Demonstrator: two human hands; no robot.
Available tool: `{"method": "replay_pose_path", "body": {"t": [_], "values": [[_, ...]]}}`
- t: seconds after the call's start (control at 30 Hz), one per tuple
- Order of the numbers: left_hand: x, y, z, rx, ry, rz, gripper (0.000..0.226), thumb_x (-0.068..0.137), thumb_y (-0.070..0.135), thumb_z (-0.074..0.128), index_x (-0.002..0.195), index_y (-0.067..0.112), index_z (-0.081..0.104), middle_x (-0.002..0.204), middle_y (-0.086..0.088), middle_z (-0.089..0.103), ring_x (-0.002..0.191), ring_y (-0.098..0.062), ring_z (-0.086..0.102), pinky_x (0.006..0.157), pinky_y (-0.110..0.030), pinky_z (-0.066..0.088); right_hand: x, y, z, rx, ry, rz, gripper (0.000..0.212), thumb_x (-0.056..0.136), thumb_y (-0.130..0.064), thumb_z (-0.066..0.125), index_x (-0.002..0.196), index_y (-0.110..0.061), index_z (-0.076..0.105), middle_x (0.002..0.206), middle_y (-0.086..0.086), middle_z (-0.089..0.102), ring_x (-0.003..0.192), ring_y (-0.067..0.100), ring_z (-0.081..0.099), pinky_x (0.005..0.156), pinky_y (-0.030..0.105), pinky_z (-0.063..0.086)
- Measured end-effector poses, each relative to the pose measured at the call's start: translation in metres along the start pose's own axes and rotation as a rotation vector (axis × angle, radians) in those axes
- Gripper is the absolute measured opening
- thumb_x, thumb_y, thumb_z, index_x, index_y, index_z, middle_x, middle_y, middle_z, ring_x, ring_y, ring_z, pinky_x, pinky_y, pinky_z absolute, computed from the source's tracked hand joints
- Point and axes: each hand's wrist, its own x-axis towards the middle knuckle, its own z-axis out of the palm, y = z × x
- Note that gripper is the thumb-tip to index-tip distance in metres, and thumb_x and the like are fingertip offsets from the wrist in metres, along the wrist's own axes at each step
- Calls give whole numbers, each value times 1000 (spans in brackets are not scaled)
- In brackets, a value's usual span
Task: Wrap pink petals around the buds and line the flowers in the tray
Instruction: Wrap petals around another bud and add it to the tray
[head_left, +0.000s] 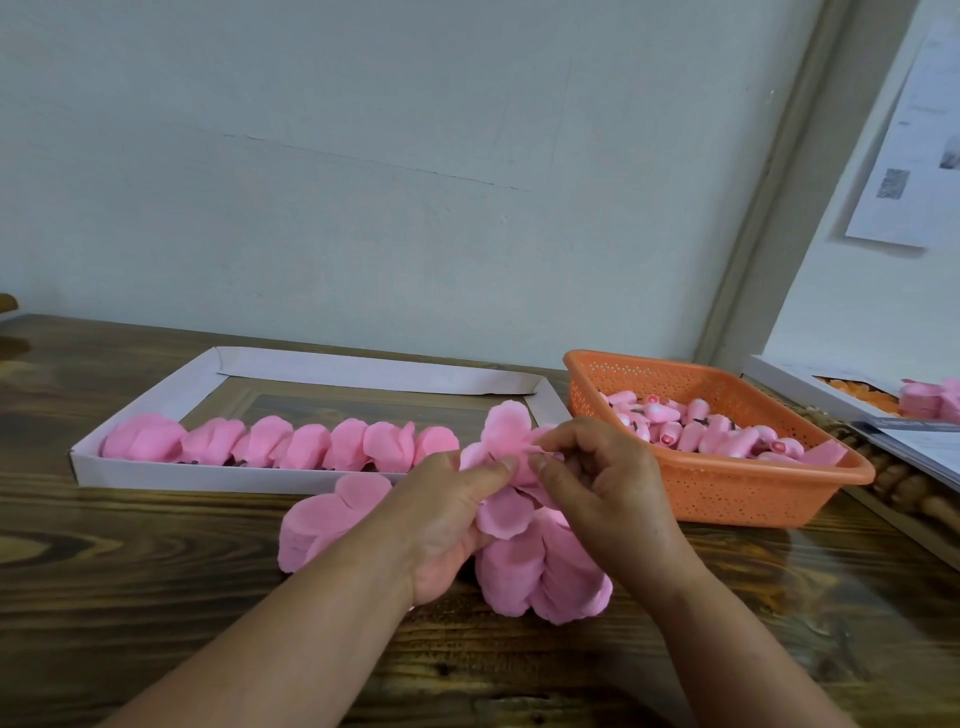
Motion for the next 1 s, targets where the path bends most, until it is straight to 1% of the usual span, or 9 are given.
{"method": "replay_pose_path", "body": {"t": [0.17,0.27,0.33,0.4,0.5,0.6,0.73,0.83,1.0], "values": [[1,0,0,26,46,-10,25,96,16,53,109,0,66,105,-15,72,96,-23,69,87,-38,56,-1,-1,0,-21,-17,-4,21,82,-4,68,76,-24,65,62,1,59,52,12,51,48,24,46],[2,0,-1,29,63,-23,27,96,19,53,111,-1,65,105,-16,72,99,-26,68,89,-40,55,-1,-4,-1,-40,-42,-23,17,82,-5,68,78,-21,66,64,-2,61,53,10,54,48,22,46],[2,0,-1,31,65,-28,27,96,19,53,110,0,65,103,-16,72,97,-25,69,89,-41,55,0,-6,-2,-46,-70,-34,16,83,-5,67,77,-19,65,66,-7,62,51,5,53,47,15,41],[2,0,-1,50,60,-27,26,97,19,52,108,1,67,101,-14,73,95,-23,68,89,-40,55,1,-8,-4,-73,-91,-34,17,83,-5,66,75,-19,64,60,-9,58,51,2,50,48,11,36],[2,-1,-2,76,56,-27,26,98,20,49,106,4,68,99,-13,73,93,-23,68,91,-42,53,3,-9,-6,-130,-120,-20,12,84,-5,66,75,-14,65,54,-12,50,51,2,46,49,12,35],[2,-1,-2,100,51,-27,28,99,22,49,107,4,68,104,-15,73,98,-25,67,97,-46,50,4,-10,-7,-139,-135,-8,10,84,-5,65,76,-11,65,54,-16,50,52,2,47,50,12,35],[2,-1,-2,111,44,-24,31,99,24,49,112,3,66,107,-17,71,99,-26,66,95,-45,51,6,-13,-10,-145,-162,-11,9,84,-3,64,78,-9,64,56,-12,48,53,1,45,51,12,34],[2,-1,-2,142,34,-21,31,100,22,46,112,0,65,102,-16,70,92,-23,65,89,-40,51,7,-13,-11,-161,-196,2,10,84,-4,65,78,-12,63,57,-8,48,52,3,41,51,14,34],[2,0,-1,165,38,-11,31,99,19,46,113,-3,62,107,-23,67,95,-26,62,98,-47,46,9,-13,-13,-143,-208,15,9,84,-6,64,78,-11,60,59,6,50,52,8,39,50,19,34]]}}
